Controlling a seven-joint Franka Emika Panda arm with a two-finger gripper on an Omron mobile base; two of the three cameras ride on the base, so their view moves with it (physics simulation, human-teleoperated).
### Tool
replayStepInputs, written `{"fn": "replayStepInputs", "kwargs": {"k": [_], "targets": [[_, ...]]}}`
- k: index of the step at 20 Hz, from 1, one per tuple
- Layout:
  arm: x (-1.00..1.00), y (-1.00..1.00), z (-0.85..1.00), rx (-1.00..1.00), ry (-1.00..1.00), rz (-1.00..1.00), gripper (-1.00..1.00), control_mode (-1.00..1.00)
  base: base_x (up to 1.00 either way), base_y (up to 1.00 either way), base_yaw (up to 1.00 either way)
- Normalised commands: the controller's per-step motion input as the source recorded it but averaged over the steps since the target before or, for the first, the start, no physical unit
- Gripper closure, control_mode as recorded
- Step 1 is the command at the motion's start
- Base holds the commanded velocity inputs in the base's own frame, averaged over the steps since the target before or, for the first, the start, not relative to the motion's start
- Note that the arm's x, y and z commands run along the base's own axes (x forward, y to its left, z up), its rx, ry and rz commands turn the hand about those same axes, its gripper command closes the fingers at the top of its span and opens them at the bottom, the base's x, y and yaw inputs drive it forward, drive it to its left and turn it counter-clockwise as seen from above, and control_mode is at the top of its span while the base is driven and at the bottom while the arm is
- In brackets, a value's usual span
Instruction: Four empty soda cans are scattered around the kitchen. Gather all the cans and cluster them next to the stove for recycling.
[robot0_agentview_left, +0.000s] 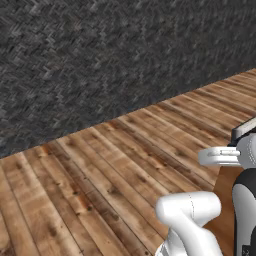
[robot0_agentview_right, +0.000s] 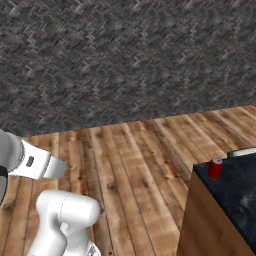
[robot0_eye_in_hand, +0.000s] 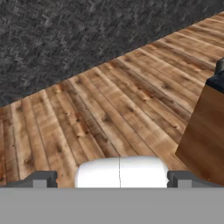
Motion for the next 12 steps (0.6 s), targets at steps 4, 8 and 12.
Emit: {"fn": "replayStepInputs", "kwargs": {"k": [4, 8, 12], "targets": [[0.0, 0.0, 0.0, 0.0, 0.0, 0.0, -1.0, 1.0, 0.0, 0.0, -0.5], [0.0, 0.0, 0.0, 0.0, 0.0, 0.0, -1.0, 1.0, 0.0, 0.0, -0.5], [0.0, 0.0, 0.0, 0.0, 0.0, 0.0, -1.0, 1.0, 0.0, 0.0, -0.5]]}}
